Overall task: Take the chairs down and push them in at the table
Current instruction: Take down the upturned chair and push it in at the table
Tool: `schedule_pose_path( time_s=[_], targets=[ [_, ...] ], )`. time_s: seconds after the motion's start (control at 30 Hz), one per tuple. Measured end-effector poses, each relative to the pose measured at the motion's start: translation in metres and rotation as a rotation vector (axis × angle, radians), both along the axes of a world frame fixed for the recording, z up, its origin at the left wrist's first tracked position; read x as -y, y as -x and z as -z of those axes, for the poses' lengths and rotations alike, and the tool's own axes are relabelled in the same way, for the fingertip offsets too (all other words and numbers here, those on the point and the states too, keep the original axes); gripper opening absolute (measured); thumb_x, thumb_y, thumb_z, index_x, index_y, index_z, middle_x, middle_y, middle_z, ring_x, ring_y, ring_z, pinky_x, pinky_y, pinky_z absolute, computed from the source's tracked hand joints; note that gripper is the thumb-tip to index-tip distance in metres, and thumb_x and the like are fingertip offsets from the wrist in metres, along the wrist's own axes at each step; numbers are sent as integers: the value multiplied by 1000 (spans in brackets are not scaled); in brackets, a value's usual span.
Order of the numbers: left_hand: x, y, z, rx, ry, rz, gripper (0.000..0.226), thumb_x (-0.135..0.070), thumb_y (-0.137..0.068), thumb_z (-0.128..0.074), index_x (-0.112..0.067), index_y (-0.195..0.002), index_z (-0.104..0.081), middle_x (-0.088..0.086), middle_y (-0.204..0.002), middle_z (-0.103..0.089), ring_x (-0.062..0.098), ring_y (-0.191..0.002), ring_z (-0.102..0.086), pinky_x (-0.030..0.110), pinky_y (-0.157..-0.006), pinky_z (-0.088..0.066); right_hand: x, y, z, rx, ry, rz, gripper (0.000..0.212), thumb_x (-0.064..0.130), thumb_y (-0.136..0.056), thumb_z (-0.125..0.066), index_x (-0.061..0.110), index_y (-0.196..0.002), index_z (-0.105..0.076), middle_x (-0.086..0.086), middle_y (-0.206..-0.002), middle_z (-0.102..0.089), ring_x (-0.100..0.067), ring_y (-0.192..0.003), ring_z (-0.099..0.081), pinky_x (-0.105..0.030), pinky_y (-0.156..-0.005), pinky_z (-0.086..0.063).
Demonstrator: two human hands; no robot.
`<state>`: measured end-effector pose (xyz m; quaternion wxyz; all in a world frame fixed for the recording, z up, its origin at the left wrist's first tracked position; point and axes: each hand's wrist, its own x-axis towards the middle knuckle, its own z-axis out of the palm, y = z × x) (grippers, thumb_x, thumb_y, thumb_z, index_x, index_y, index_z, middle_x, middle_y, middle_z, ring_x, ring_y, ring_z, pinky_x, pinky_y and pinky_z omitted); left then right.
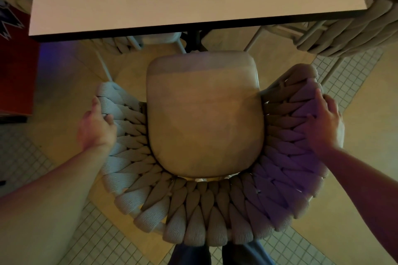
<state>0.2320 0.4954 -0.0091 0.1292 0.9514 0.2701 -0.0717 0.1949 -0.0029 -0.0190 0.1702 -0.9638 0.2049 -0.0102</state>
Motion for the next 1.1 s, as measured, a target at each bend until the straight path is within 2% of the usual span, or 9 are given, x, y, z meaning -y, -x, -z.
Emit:
schedule_pose_path(
  time_s=[0.37,0.47,0.57,0.63,0.73,0.87,1.0,1.1],
  targets=[
    [0,1,-2,-15,45,-1,61,-26,-96,-48,-21,-151,-23,26,-124,-53,47,-111,-52,54,-89,-45,1,2,-3,-40,-24,-19,79,3,-85,-55,31,-152,-23,-8,-149,-37,-41,-119,-47,-48,-86,-47],
    [6,2,-6,11,-37,48,61,-21,-92,-51,-16,-148,-29,29,-129,-48,48,-117,-44,55,-93,-39,-1,7,-4,-54,-44,2,74,13,-87,-57,29,-152,-24,-7,-152,-34,-40,-123,-45,-49,-89,-46],
    [29,10,-16,28,-133,207,62,-26,-87,-59,-11,-144,-38,27,-136,-44,45,-125,-38,55,-100,-34,-6,22,-4,-7,-95,42,62,30,-92,-54,28,-149,-29,-5,-151,-35,-37,-127,-45,-48,-90,-46],
    [59,14,-20,-20,-116,339,59,-32,-88,-59,-11,-141,-43,21,-138,-46,41,-129,-39,52,-103,-32,-6,32,-8,29,-156,93,56,35,-94,-49,31,-147,-31,-3,-147,-40,-34,-123,-47,-45,-87,-47],
    [120,22,-22,-112,58,470,58,-41,-90,-54,-18,-142,-43,9,-142,-47,31,-128,-44,44,-101,-40,0,53,-18,36,-222,133,51,38,-96,-47,28,-145,-37,-5,-140,-49,-33,-119,-53,-41,-83,-47],
    [227,29,-35,-162,303,614,54,-50,-90,-51,-28,-139,-48,-6,-140,-48,19,-128,-47,35,-97,-45,32,83,-37,-31,-314,133,52,46,-95,-43,23,-142,-45,-3,-137,-55,-25,-123,-53,-35,-92,-45],
    [350,26,-63,-229,427,740,43,-48,-86,-55,-27,-123,-61,-6,-112,-68,16,-106,-62,32,-91,-48,94,102,-63,-153,-437,122,57,58,-93,-38,29,-142,-43,0,-140,-55,-17,-118,-58,-34,-94,-48],
    [437,27,-88,-218,457,849,43,-48,-84,-56,-25,-120,-63,-5,-119,-64,15,-108,-60,34,-94,-46,147,113,-86,-213,-476,84,59,59,-93,-39,28,-143,-42,0,-144,-51,-18,-123,-55,-33,-96,-45]
  ],
)
